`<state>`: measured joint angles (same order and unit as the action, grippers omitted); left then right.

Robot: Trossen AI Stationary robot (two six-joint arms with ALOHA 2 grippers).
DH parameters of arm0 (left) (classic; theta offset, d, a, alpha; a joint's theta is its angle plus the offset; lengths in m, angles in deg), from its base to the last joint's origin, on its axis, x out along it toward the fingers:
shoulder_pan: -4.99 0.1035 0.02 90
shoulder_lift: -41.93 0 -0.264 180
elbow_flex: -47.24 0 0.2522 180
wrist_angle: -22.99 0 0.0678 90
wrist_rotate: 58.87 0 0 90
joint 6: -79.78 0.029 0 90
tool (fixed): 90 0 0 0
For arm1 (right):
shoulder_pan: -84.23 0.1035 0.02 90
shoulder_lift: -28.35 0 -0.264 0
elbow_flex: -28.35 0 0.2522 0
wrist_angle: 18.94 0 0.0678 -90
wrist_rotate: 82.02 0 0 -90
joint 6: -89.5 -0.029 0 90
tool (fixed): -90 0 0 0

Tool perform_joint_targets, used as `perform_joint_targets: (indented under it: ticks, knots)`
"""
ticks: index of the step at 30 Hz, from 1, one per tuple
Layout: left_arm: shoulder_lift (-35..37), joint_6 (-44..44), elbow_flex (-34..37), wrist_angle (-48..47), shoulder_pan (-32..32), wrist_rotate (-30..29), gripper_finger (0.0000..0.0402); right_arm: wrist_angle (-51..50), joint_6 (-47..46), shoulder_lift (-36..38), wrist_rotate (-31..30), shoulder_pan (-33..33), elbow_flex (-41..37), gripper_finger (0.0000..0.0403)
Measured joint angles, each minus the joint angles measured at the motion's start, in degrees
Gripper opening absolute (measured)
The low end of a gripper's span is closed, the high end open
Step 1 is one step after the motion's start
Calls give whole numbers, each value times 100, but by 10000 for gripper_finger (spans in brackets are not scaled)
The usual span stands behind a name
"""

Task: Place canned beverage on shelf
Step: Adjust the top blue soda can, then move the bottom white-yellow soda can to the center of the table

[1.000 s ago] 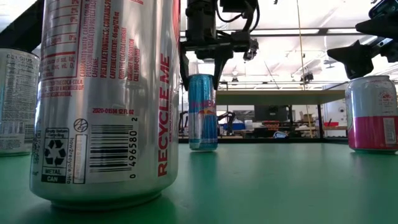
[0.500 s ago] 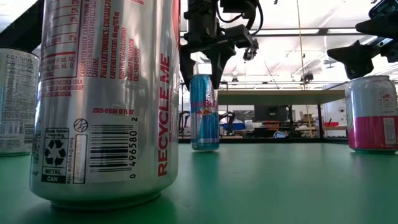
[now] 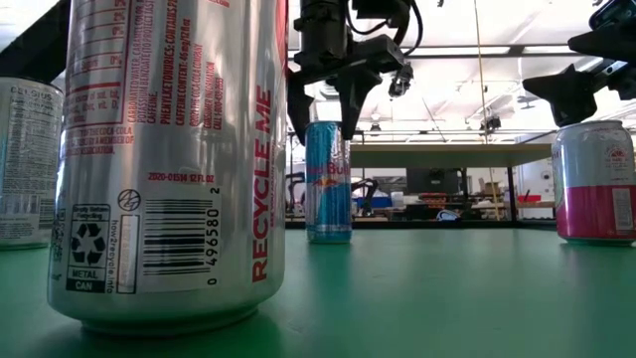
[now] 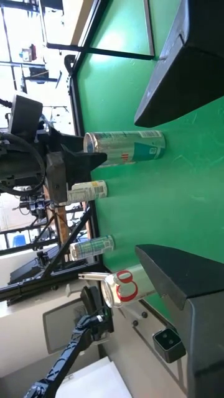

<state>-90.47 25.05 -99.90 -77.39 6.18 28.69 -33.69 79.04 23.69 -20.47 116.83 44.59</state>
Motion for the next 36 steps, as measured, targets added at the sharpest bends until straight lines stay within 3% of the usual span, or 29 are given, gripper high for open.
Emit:
perform_joint_targets:
  ticks: [13,23,31,36]
  knots:
    - [11,68,-162,-91,-2,37,342,1,0,0,-1,1,-2,315]
    - [523,53,-157,-270,83,-4,351,2,0,0,1,0,-1,315]
    - [1521,-130,1,-339,192,-162,342,1,2,0,-1,2,-1,315]
    - [2550,-1222,944,-330,124,-549,323,0,2,0,-2,0,0,315]
